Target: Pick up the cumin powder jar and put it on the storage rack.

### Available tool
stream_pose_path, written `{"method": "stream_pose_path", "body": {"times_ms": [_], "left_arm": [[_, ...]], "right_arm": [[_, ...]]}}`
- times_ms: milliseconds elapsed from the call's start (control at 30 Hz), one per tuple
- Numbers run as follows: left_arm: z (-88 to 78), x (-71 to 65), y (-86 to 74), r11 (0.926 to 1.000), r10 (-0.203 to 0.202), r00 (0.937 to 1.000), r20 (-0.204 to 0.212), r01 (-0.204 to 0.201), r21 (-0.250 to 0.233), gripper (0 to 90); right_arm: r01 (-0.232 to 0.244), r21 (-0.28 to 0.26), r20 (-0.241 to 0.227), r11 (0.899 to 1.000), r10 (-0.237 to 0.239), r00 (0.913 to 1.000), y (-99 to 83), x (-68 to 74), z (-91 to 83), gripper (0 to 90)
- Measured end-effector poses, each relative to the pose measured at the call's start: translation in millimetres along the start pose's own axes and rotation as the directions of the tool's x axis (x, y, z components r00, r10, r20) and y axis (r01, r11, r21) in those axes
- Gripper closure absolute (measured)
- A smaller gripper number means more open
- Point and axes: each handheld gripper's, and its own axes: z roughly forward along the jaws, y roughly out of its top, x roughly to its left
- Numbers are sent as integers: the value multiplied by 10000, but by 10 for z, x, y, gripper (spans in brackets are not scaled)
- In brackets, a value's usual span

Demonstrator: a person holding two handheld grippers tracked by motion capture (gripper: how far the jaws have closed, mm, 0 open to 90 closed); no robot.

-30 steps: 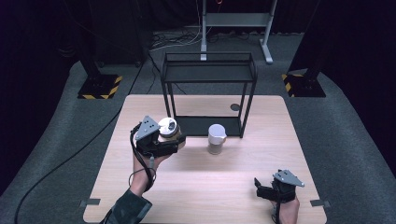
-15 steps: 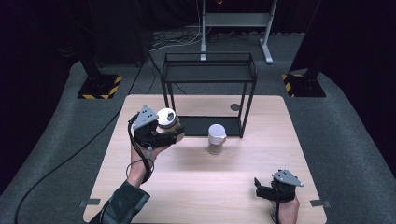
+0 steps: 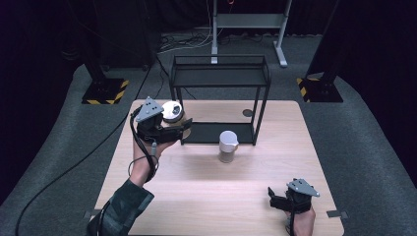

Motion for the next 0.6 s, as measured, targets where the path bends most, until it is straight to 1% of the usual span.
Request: {"method": "stream_pose_path", "body": {"times_ms": [167,267,400,600], "left_arm": [[41,24,62,10000,-4,10000,55,4,73,298],[62,27,76,10000,36,10000,-5,-36,74,298],[112,71,117,9999,-55,9999,-106,56,129,298],[162,114,184,9998,-71,9998,-186,75,209,298]], "right_arm": [[45,55,1,10000,-45,10000,10,4,5,0],[46,75,17,10000,-46,10000,14,7,7,0],[44,70,24,10000,-44,10000,13,8,6,0],[73,56,-18,10000,-73,10000,11,2,5,0]]}}
